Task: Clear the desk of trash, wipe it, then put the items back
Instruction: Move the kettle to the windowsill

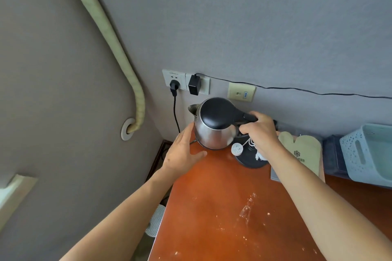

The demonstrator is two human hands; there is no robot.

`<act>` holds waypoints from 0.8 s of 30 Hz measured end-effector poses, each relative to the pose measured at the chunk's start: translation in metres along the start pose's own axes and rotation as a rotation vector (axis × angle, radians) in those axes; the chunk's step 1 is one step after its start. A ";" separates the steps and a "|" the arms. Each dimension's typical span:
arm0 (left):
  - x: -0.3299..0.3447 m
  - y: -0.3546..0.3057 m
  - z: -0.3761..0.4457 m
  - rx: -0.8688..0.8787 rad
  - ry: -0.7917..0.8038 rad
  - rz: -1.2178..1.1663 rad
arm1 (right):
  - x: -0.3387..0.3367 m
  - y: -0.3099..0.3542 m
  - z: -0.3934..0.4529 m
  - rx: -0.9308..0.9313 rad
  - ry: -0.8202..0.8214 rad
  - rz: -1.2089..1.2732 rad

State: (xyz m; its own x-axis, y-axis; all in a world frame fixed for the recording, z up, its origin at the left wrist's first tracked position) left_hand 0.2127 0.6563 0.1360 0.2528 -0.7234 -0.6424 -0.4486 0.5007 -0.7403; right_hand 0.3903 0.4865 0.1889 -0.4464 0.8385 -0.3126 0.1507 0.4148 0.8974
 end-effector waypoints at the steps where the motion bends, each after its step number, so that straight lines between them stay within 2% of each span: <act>1: -0.005 -0.005 -0.006 0.005 -0.011 -0.053 | -0.001 0.003 -0.005 -0.008 0.008 0.005; 5: -0.033 -0.024 -0.045 0.029 -0.047 -0.285 | 0.002 0.025 -0.039 -0.048 0.093 0.036; 13: -0.088 -0.021 -0.169 0.041 -0.168 -0.498 | 0.049 0.074 -0.140 -0.145 0.380 0.072; 16: -0.108 -0.005 -0.226 0.009 -0.291 -0.526 | 0.082 0.091 -0.182 -0.211 0.505 0.022; 24: -0.159 0.034 -0.420 -0.145 -0.739 -0.598 | 0.194 0.113 -0.326 -0.310 0.903 -0.002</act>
State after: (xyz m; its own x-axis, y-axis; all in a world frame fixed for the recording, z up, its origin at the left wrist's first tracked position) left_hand -0.2027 0.5885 0.2958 0.9282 -0.3334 -0.1654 -0.1590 0.0466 -0.9862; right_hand 0.0337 0.5806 0.3308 -0.9781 0.1951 -0.0720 -0.0332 0.1951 0.9802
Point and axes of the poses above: each hand's wrist, its own z-axis towards the middle knuckle, its own x-axis out of the palm, y = z × x, the point moved 4 cm from there along z, towards the middle knuckle, and after that the axes turned 1 degree about -x, right-handed, at the moved point
